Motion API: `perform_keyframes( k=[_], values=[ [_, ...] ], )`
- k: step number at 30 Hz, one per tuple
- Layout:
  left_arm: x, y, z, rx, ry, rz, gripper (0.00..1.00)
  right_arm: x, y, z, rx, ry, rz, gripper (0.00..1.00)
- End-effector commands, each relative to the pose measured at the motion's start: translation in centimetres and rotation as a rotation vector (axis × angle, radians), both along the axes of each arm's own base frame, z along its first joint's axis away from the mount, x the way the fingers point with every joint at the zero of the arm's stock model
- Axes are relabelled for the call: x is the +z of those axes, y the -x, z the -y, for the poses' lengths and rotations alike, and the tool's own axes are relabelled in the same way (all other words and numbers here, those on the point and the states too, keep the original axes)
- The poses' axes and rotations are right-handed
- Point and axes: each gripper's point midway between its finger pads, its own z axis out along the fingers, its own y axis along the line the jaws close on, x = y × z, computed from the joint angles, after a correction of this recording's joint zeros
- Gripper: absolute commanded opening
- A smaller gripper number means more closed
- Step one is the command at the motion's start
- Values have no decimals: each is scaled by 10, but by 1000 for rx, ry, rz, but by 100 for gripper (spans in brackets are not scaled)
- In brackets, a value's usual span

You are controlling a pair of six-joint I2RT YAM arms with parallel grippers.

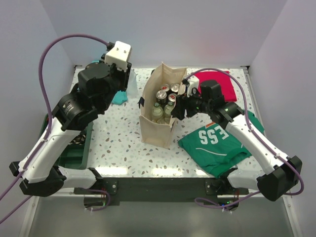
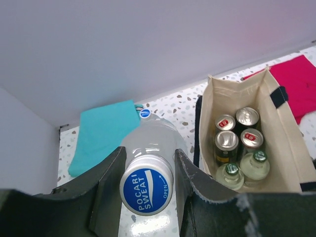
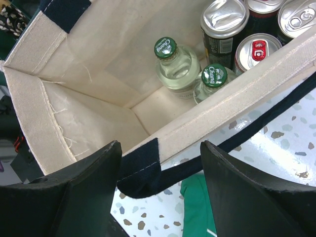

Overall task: Take the beverage out of the canvas bag
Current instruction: Place the drink at the center of the board.

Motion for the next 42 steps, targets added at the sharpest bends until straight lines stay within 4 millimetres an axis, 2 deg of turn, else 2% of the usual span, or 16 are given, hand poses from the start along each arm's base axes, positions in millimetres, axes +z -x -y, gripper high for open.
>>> perform_keyframes(
  k=[1,5,6,8,10,12,16,18,23,28,29,32,37,38,40,42],
  values=[
    [45,-11,-15,111,128,183,0,17,-3,-1,-13,-36,48,70],
    [30,-33,-15,100,127,143,0,18,-1,-4,7,-37,44,70],
    [24,-44,-19,97,126,127,0,19,-2,-4,8,-35,45,70],
    [11,-54,-23,112,136,103,0,21,-2,-4,14,-28,47,70],
    [9,-58,-28,111,145,125,0,21,-1,-3,17,-23,42,70],
    [-7,-71,-29,100,137,88,0,21,-3,-5,19,-24,39,70],
    [-26,-85,-26,76,138,63,0,21,-5,-9,25,-31,25,70],
    [-43,-94,-26,71,128,37,0,21,-5,-10,25,-39,18,70],
    [-77,-115,-16,30,174,-8,0,23,-7,-10,18,-40,28,70],
    [-89,-132,-4,-21,189,4,0,24,-8,-6,-1,-32,41,70],
    [-100,-139,-1,-23,181,-21,0,24,-7,-6,0,-29,42,70],
    [-116,-148,8,-55,181,-44,0,22,-7,-4,0,-18,41,70],
    [-135,-163,20,-93,174,-51,0,19,-7,-3,-5,-9,42,70],
    [-145,-169,24,-97,164,-69,0,18,-7,-2,-10,-10,37,70],
    [-148,-175,30,-121,154,-68,0,17,-6,-1,-13,-12,35,70],
    [-162,-182,37,-143,137,-96,0,15,-5,1,-21,-9,35,71]
  ],
)
